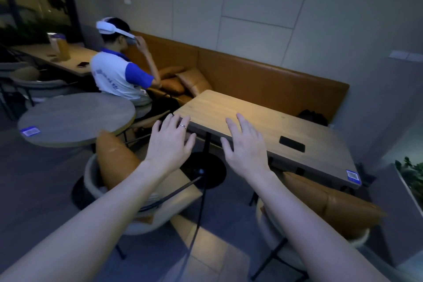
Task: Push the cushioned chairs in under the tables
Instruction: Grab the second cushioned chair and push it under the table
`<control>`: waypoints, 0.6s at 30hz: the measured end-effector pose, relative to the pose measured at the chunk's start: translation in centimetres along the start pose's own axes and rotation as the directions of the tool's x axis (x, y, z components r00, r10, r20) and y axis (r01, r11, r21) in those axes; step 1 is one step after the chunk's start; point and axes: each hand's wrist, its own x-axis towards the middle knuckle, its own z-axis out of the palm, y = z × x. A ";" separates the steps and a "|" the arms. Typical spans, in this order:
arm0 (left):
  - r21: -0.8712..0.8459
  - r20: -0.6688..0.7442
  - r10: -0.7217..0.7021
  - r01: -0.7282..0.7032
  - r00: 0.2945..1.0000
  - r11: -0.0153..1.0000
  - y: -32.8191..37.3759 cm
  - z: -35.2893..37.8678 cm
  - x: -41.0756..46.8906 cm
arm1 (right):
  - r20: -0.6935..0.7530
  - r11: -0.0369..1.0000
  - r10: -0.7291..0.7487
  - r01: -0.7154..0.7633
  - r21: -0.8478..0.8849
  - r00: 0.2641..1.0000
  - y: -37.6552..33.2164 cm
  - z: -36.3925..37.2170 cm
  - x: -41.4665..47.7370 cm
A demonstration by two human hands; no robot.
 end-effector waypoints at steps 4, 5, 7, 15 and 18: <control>0.018 -0.015 -0.057 0.058 0.998 0.998 -6.6 -1.8 -0.3 | 0.001 0.996 0.008 -0.008 0.084 1.000 -6.6 1.9 1.8; 0.020 -0.020 -0.062 0.063 0.998 0.998 -7.5 -2.0 -0.2 | 0.012 0.994 0.023 -0.024 0.107 1.000 -7.6 2.5 2.1; 0.022 -0.018 -0.090 0.090 0.996 0.996 -10.1 -2.3 0.0 | 0.039 0.988 0.035 -0.040 0.146 0.999 -10.1 3.7 3.0; 0.018 0.127 -0.226 0.226 0.966 0.974 -18.1 -0.9 2.1 | 0.120 0.960 0.038 -0.069 0.270 0.992 -17.1 10.1 7.4; -0.002 0.196 -0.276 0.282 0.941 0.959 -20.9 0.8 3.8 | 0.132 0.945 0.074 -0.112 0.308 0.988 -18.3 13.2 9.4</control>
